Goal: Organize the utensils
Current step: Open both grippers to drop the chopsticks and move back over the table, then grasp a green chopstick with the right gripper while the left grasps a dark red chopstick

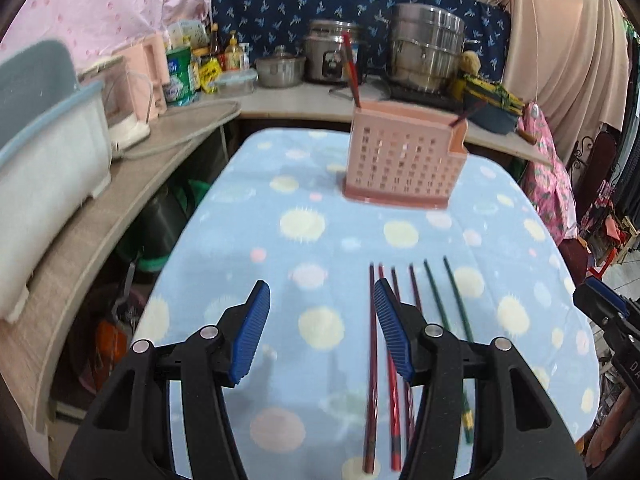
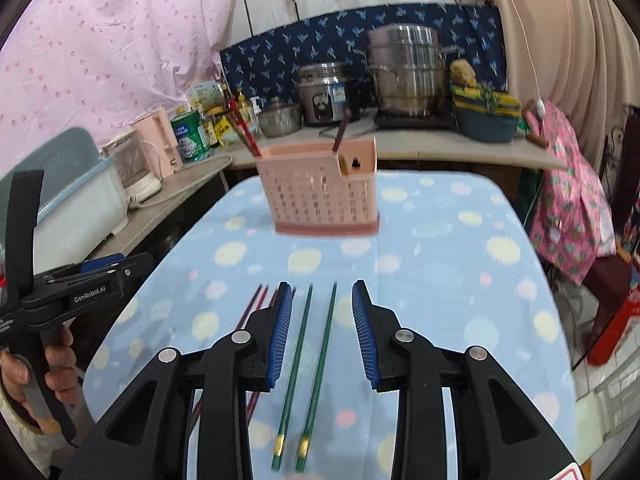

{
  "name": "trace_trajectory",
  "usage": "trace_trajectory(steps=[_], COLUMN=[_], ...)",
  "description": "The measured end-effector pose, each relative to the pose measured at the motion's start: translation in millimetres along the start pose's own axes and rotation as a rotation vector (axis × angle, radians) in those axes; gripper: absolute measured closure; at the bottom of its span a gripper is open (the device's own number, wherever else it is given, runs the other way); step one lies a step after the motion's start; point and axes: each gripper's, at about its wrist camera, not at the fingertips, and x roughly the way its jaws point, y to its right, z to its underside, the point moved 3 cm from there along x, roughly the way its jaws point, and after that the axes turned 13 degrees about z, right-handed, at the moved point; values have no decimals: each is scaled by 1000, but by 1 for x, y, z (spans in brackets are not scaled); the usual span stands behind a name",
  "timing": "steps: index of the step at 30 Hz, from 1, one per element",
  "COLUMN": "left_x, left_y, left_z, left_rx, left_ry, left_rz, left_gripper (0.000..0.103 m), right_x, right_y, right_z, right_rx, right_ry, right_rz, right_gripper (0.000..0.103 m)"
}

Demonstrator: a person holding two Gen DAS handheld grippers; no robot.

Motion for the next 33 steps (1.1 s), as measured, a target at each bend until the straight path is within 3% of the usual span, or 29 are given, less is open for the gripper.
trace_trajectory(steps=[5, 16, 33], left_x=[2, 5, 13], left_y=[-5, 0, 4], left_z=[36, 81, 116], left_rx=[-4, -10, -17], left_ry=[-30, -76, -139], left_rz=[-44, -35, -11], left_gripper=[52, 52, 42], right_x=[2, 6, 28], right_y=[2, -8, -25], right_z=[44, 108, 139], right_rx=[24, 0, 12], right_ry=[-71, -147, -214], right_rz=[15, 55, 32], right_gripper=[72, 72, 76])
